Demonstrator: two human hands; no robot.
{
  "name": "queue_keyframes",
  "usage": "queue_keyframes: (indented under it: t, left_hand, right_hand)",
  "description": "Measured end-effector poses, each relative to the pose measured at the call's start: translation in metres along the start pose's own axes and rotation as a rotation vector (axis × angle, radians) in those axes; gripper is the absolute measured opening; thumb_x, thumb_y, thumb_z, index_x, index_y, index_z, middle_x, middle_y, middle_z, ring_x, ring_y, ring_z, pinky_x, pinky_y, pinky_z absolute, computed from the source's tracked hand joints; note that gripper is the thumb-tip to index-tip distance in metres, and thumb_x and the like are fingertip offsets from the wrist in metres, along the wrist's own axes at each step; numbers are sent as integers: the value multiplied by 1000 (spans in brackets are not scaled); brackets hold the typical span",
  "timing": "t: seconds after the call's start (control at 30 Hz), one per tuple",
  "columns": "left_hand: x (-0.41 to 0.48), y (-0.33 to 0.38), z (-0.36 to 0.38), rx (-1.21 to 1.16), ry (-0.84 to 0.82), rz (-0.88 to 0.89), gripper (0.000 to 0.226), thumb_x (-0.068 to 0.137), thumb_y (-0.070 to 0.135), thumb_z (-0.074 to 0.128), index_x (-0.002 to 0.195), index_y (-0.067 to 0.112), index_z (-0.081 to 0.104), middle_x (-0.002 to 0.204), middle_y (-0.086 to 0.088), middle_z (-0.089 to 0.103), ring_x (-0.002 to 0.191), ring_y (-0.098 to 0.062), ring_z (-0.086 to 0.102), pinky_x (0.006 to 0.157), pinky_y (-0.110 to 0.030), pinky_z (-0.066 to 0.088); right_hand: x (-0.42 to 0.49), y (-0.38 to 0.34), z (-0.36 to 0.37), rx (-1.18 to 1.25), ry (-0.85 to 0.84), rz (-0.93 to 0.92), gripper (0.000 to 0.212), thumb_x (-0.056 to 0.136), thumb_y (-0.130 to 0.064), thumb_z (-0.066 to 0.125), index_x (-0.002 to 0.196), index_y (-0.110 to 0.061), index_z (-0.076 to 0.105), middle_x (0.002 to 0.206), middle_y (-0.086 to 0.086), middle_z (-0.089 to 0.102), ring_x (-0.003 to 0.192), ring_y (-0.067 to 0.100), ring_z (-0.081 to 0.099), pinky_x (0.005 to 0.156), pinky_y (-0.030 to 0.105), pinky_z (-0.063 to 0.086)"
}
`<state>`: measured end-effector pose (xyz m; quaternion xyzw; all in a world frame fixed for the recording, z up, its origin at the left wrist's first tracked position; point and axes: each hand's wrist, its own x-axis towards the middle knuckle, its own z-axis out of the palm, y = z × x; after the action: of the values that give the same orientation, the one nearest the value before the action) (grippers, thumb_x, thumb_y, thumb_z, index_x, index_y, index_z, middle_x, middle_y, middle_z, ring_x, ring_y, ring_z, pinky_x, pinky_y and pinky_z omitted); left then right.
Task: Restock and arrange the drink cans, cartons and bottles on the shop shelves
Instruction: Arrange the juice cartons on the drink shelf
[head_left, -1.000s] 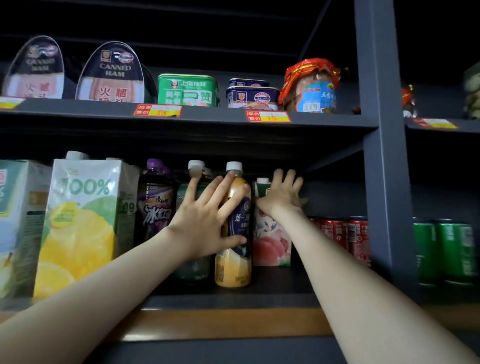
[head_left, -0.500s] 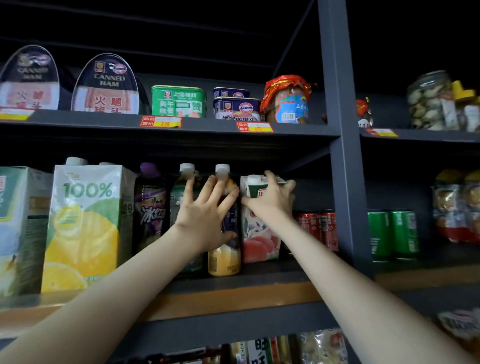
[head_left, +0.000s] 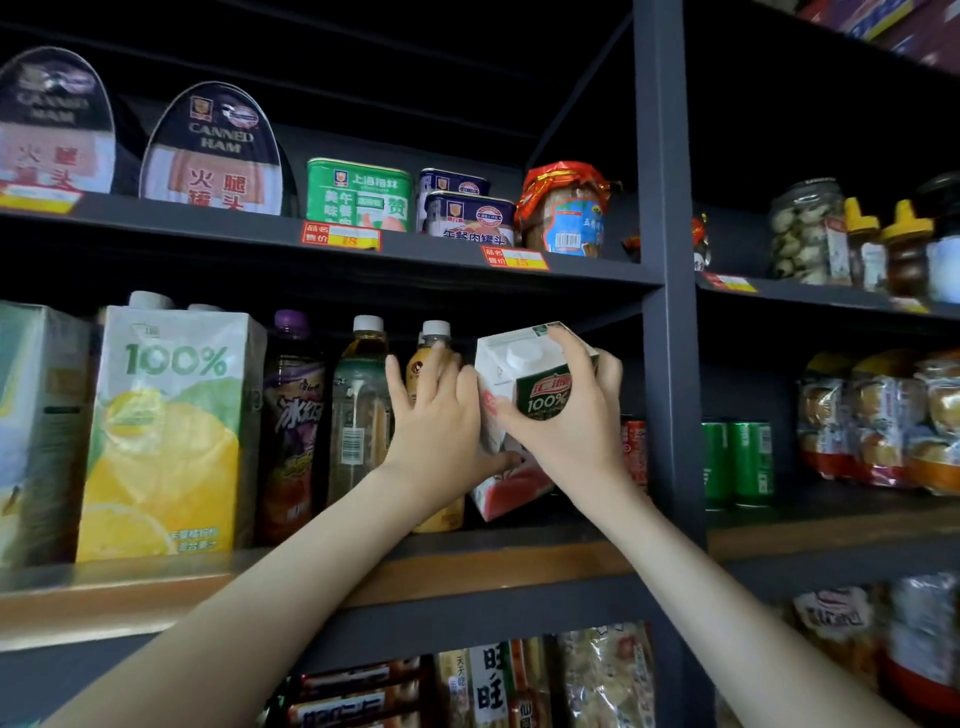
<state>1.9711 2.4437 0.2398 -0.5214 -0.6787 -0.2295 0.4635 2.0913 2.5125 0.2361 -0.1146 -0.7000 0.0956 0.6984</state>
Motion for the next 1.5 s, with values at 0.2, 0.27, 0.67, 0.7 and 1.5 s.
queue_keyframes:
  t: [0.2, 0.27, 0.67, 0.7, 1.5]
  left_hand:
    - [-10, 12, -14, -428, 73, 53, 68, 82, 30, 73, 131, 2, 35, 112, -11, 60, 98, -31, 61, 68, -32, 45]
    - [-16, 17, -26, -492, 132, 50, 65, 84, 27, 71, 131, 2, 33, 109, -11, 61, 88, -31, 64, 53, -28, 39]
    - [-73, 72, -116, -360, 364, 51, 78, 79, 31, 76, 138, 1, 34, 118, -12, 60, 103, -27, 58, 73, -32, 49]
    - [-79, 79, -124, -369, 383, 47, 76, 79, 30, 76, 136, 1, 35, 115, -11, 60, 100, -24, 56, 73, -29, 47]
    - [-458, 165, -136, -1429, -697, -1711, 68, 65, 47, 74, 116, 3, 67, 111, -21, 69, 104, -37, 66, 96, -49, 51]
  right_hand:
    - [-13, -15, -20, 38, 108, -135, 82, 68, -42, 74, 139, -13, 46, 129, 8, 36, 114, -4, 37, 93, -2, 32]
    - [-18, -22, -28, 65, 131, -171, 81, 68, -43, 71, 138, -11, 46, 130, 13, 36, 118, -1, 37, 96, 1, 32]
    - [-47, -80, -115, 278, 104, -224, 79, 71, -36, 71, 139, -7, 44, 132, 16, 35, 127, 14, 39, 105, 18, 36]
    - [-50, -86, -125, 298, 105, -225, 77, 71, -35, 71, 138, -7, 43, 132, 18, 35, 127, 14, 39, 105, 17, 36]
    - [-396, -48, -216, 345, -1274, 346, 86, 92, 17, 43, 144, -50, 28, 155, -25, 22, 144, -5, 16, 118, 19, 18]
